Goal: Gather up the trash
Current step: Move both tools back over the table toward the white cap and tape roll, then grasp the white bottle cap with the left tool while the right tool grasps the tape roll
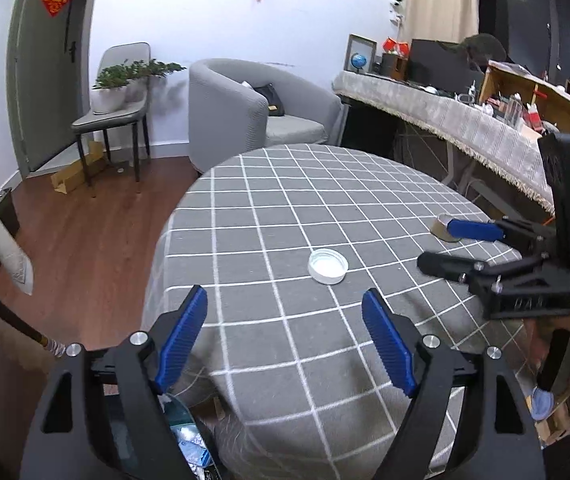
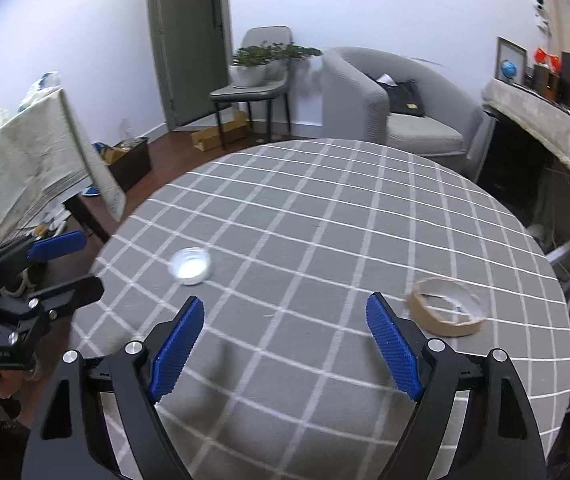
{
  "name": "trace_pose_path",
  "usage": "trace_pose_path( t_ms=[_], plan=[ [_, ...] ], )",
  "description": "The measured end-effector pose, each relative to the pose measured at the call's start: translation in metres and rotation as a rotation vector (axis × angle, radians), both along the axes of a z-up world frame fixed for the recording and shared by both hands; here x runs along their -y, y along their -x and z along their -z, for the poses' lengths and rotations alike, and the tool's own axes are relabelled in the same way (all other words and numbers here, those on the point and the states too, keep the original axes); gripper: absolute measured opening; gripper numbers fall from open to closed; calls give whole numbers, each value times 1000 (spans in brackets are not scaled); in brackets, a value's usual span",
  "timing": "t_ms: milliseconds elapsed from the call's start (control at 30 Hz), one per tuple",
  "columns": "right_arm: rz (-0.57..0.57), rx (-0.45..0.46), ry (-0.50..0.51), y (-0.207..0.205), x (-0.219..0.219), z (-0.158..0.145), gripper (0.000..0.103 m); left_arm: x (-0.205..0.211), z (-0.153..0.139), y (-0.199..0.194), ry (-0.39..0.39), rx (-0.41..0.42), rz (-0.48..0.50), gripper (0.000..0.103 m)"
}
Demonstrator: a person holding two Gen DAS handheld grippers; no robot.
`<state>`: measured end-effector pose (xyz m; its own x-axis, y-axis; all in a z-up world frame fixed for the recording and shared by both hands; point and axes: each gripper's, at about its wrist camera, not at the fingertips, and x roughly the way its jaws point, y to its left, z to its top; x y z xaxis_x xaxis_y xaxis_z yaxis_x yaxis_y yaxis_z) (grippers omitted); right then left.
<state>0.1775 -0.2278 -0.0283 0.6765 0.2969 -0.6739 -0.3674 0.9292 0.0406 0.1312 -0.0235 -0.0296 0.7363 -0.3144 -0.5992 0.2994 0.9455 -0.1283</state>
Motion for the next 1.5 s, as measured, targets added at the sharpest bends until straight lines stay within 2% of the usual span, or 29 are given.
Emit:
trace_pose_path(
  t_ms=[267, 567, 867, 933, 1067, 1500],
  plan=[
    [98, 4, 31, -19, 32, 0, 84, 23, 11, -20, -23, -23, 44, 82],
    [140, -13, 60, -33, 54, 6, 84, 40, 18, -39, -76, -58, 48, 78],
    [146, -52, 71, -45, 71, 12, 83, 44, 20, -52, -97, -88, 68, 61],
    [143, -69, 66, -49, 76, 14, 79, 46, 20, -52, -106, -87, 75, 57],
    [137, -88, 75, -52, 77, 17, 74, 49, 20, -52, -104, -79, 85, 34],
    [121, -123, 91, -57, 73, 20, 58, 45, 19, -48, -49, -82, 78, 33]
  ],
)
